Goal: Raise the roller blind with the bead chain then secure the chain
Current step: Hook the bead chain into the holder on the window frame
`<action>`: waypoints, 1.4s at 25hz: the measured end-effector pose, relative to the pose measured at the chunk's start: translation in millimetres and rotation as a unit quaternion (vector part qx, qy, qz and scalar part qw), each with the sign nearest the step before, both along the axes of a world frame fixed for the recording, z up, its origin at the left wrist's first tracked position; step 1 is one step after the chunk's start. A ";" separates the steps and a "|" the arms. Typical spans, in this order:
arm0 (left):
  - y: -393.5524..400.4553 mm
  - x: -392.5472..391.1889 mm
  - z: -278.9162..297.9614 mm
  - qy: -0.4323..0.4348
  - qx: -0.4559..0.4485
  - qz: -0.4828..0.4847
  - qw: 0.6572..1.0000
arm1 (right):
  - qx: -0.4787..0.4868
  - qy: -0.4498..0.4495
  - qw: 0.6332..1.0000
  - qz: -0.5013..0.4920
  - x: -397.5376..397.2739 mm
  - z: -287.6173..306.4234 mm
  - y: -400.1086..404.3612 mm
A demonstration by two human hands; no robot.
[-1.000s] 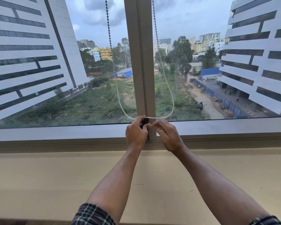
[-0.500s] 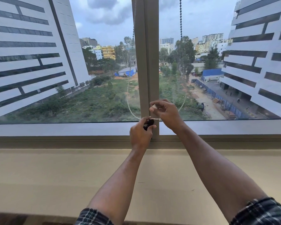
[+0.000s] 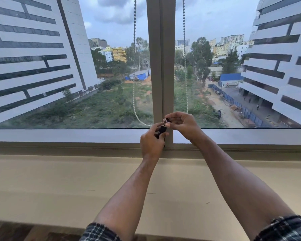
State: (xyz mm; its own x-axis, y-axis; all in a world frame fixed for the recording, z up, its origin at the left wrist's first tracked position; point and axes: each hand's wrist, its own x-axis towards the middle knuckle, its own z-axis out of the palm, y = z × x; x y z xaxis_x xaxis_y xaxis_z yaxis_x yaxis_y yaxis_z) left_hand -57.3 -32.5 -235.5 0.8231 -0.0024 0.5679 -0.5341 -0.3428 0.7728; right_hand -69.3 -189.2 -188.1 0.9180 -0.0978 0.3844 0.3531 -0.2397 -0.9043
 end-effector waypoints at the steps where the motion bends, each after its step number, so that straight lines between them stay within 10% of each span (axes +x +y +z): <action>1: 0.3 -0.1 -0.2 -0.002 0.000 -0.001 1.000 | -0.010 0.004 1.000 0.003 0.2 0.2 -0.9; 35: -1.8 9.8 -1.3 -0.053 0.050 -0.004 0.997 | -0.214 0.031 0.976 0.033 22.0 24.8 -22.0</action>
State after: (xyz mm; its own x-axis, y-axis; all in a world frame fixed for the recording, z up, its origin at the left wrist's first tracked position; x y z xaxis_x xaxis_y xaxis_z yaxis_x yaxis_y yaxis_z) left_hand -47.4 -34.3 -236.8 0.7583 -0.0697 0.6482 -0.6142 -0.4099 0.6744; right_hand -47.3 -211.2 -163.4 0.9398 0.1191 0.3202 0.3278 -0.5790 -0.7465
